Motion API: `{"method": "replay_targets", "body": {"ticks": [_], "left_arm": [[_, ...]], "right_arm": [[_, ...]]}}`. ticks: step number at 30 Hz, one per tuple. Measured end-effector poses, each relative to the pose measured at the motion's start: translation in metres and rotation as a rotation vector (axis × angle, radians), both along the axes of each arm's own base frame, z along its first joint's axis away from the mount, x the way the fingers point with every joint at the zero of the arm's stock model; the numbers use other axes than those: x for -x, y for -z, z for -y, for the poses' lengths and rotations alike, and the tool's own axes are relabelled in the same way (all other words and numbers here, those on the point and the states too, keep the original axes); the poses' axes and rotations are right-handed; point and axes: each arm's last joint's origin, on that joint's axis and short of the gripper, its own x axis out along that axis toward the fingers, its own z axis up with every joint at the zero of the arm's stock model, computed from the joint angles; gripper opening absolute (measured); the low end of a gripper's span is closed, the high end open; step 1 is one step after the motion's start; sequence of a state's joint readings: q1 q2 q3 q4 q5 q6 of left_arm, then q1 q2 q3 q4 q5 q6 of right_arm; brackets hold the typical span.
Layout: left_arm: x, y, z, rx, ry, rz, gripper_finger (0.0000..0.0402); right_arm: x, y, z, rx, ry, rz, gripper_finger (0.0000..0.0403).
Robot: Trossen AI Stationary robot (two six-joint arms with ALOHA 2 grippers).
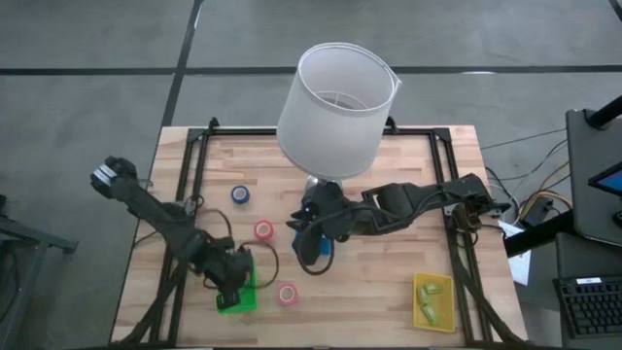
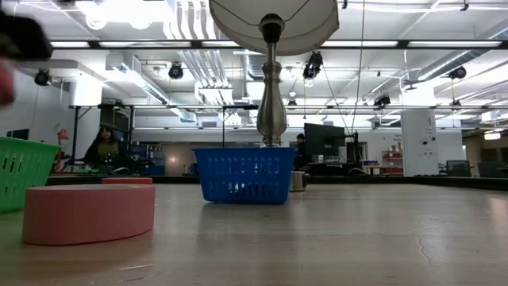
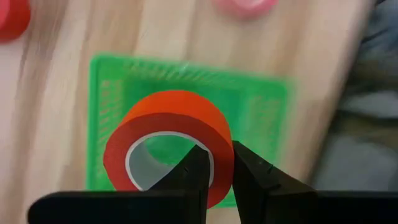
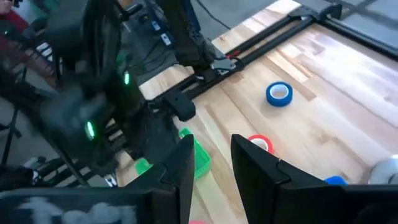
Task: Pick and place Stapler, Stapler remover, tape
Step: Put the top orange tape into the green bin, then put the pink tape into the green bin
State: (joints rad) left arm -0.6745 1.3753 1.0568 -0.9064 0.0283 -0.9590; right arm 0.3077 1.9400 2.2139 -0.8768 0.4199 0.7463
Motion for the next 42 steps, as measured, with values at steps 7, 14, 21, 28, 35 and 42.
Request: {"method": "replay_targets", "body": {"ticks": [7,14,21,28,35,42], "left_arm": [[-0.004,0.040,0.011,-0.022,0.116,-0.075,0.0053],[-0.006,0.062,0.012,-0.065,0.166,-0.064,0.0053],[-0.006,0.076,0.011,-0.105,0.218,-0.088,0.0053],[-0.010,0.083,0.011,-0.114,0.179,-0.104,0.0081],[-0.009,0.078,0.011,-0.086,0.187,-0.084,0.0180],[-0.002,0.041,0.007,0.029,0.135,0.002,0.0222]], "right_arm": [[-0.004,0.017,-0.001,-0.084,0.069,-0.031,0.0084],[-0.010,0.039,-0.017,-0.154,0.074,-0.010,0.0069],[-0.006,0.060,-0.036,-0.245,0.110,-0.046,0.0061],[-0.002,0.088,-0.047,-0.366,0.198,-0.103,0.0066],[-0.002,0.124,-0.052,-0.495,0.257,-0.145,0.0069],[-0.007,0.149,-0.063,-0.656,0.154,-0.107,0.0069]]}}
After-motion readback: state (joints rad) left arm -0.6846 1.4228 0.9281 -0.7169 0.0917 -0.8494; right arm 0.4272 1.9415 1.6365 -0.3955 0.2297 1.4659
